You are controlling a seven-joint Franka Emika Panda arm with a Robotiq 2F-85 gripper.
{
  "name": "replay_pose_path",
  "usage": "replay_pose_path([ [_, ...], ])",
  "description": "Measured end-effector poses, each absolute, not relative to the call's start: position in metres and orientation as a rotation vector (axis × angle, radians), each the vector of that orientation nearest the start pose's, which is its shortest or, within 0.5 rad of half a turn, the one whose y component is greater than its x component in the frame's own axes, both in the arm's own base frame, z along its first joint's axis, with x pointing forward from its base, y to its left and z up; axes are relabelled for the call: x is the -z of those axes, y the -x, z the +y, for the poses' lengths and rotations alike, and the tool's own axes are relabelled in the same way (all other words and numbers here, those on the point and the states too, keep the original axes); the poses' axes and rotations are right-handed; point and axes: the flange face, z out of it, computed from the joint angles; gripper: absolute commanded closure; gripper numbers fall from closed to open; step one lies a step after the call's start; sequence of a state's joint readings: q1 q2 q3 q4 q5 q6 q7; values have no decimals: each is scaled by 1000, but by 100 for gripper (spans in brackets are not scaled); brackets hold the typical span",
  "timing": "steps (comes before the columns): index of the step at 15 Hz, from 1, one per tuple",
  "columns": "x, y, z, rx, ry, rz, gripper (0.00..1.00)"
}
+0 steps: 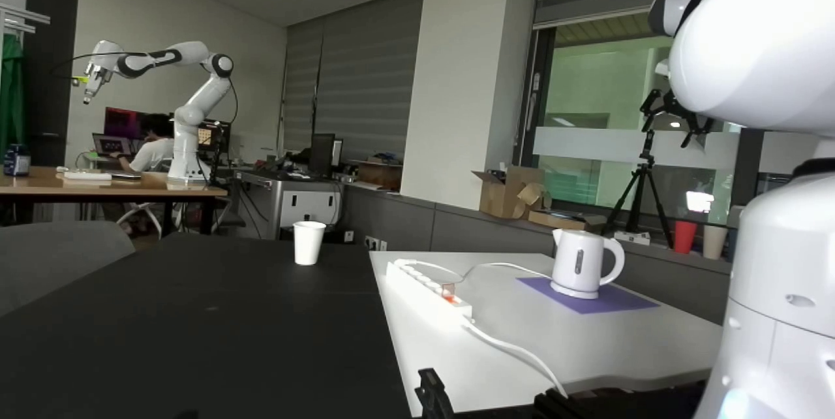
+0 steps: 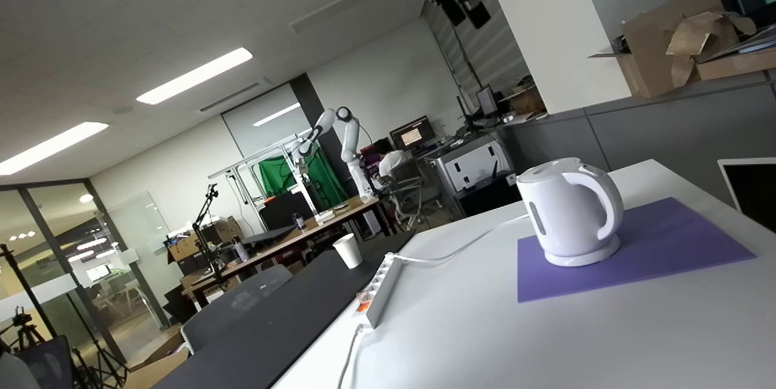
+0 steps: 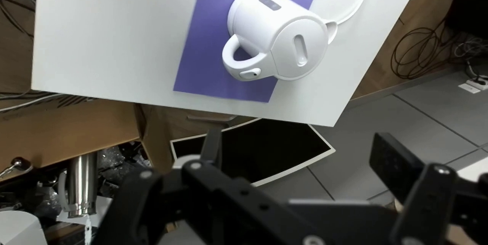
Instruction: Press the kettle switch
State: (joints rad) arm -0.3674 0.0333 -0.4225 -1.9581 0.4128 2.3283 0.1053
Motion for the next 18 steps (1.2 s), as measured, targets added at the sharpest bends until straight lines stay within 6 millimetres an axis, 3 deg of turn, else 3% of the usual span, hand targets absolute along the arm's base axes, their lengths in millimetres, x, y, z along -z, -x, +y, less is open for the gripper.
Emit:
replay_pose_path([
  [1,-486,-433,-420,641,2417,1546,26],
  [11,-367,-496,-486,631,2188,1677,95],
  [13,-352,-508,-495,618,2171,1673,100],
  [18,-312,-529,-513,502,2138,1693,100],
])
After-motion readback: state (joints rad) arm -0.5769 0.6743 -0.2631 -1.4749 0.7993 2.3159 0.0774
